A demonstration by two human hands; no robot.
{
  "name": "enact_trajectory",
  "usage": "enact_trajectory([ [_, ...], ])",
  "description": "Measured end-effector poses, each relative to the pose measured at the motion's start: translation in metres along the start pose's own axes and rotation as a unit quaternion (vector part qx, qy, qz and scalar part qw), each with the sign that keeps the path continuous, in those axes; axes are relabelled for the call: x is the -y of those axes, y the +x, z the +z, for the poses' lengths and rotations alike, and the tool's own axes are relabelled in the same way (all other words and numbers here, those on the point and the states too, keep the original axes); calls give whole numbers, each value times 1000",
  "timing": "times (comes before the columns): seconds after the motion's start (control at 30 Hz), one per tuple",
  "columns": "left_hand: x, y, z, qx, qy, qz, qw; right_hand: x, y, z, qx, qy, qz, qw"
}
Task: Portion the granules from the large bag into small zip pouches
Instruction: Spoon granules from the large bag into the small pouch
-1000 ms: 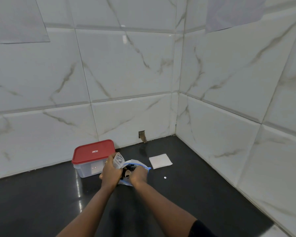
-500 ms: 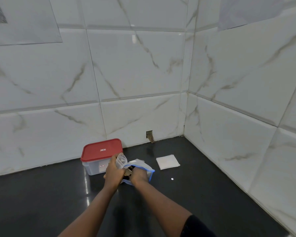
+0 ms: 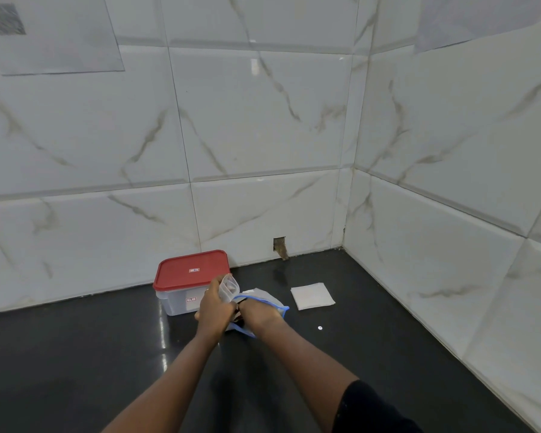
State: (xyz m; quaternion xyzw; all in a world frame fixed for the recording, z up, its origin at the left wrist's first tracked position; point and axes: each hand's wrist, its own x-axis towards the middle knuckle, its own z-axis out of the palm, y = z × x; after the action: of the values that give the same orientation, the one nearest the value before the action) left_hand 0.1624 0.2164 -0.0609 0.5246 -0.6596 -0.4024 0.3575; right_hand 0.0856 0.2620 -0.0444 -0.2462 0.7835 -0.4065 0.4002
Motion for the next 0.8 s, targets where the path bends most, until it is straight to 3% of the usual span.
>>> enact_trajectory([
  [0.03, -1, 0, 0, 0, 2, 1, 1000, 0, -5, 0, 13, -13, -40, 999],
  [0.1, -1, 0, 2, 5, 10, 5, 1000, -2, 1, 2, -2, -14, -22, 1000],
  [0.2, -3, -3, 4, 17, 23, 17, 999, 3, 17, -4, 31, 165, 70, 983],
  [0.23, -4, -4, 3, 20, 26, 18, 999, 0, 18, -5, 49, 219, 54, 973],
  [0.37, -2, -5, 1, 20, 29, 10, 999, 5, 8, -5, 77, 291, 119, 946],
  [0.5, 1, -3, 0, 19, 29, 10, 999, 1, -2, -11, 118, 345, 112, 924],
  [0.57, 3, -3, -1, 23, 20, 9, 999, 0, 0, -7, 77, 214, 68, 972],
  [0.63, 5, -3, -2, 26, 16, 4, 1000, -2, 3, -7, 54, 74, 24, 995],
  [0.73, 12, 0, -3, 24, 19, -11, 999, -6, 16, -7, 39, 17, 30, 999],
  [0.8, 15, 2, -3, 19, 15, -12, 1000, -5, 14, -7, 25, 38, 49, 998],
])
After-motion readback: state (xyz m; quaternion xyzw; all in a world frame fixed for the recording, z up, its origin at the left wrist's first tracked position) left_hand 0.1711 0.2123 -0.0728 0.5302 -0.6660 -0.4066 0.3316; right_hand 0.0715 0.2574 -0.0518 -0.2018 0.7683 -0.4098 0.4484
